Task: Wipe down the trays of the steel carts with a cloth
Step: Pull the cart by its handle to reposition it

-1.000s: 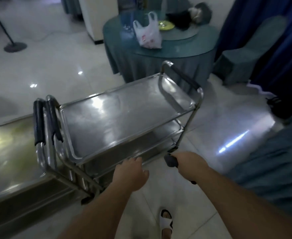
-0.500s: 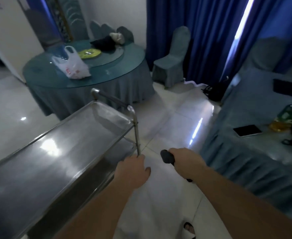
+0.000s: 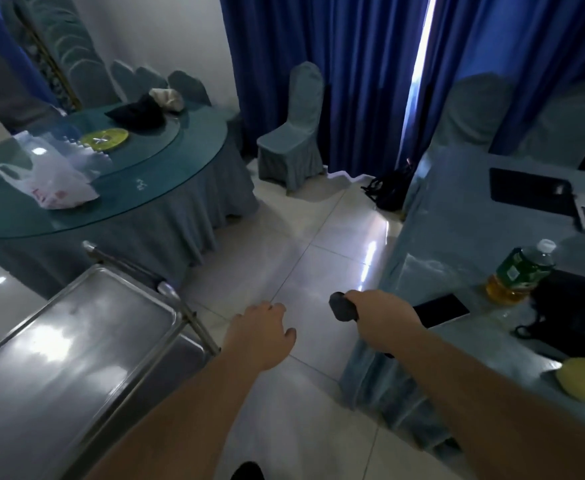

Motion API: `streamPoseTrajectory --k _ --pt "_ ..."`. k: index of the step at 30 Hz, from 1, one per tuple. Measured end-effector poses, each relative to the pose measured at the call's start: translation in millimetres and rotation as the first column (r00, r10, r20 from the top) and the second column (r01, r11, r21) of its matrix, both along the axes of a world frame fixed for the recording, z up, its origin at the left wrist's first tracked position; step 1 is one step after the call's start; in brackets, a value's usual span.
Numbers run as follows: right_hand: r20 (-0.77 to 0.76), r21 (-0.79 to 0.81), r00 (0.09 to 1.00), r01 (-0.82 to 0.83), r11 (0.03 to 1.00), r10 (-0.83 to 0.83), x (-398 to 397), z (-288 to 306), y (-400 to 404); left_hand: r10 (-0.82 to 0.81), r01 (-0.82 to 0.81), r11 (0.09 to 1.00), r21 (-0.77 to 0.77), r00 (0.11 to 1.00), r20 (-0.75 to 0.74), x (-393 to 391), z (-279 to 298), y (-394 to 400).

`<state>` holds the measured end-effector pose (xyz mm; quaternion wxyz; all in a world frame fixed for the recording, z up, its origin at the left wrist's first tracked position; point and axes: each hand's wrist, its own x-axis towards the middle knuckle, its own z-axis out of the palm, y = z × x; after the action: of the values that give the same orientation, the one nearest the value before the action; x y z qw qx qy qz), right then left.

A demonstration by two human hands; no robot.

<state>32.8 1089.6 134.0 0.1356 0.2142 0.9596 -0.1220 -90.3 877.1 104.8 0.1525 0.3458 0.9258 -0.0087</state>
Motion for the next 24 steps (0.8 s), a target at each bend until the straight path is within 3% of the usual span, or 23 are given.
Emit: streamPoseTrajectory --k 6,13,24 --pt "0.042 0.033 0.999 -0.033 0.999 0.032 -95.1 -20.0 43.0 0.021 -0.020 0.999 -0.031 1.000 0.016 -90.7 -15.1 40.0" --pt "0.101 0.091 0.995 -0.034 0.995 0.024 -249.0 -25.3 70.7 0.084 -0.082 0.996 -0.036 0.994 0.072 -249.8 -28.3 82.1" --pt "0.073 0.070 0.984 -0.166 0.984 0.161 -461.0 -7.9 72.4 0.238 -0.241 0.970 0.040 0.968 0.079 -435.5 -16.9 68.4"
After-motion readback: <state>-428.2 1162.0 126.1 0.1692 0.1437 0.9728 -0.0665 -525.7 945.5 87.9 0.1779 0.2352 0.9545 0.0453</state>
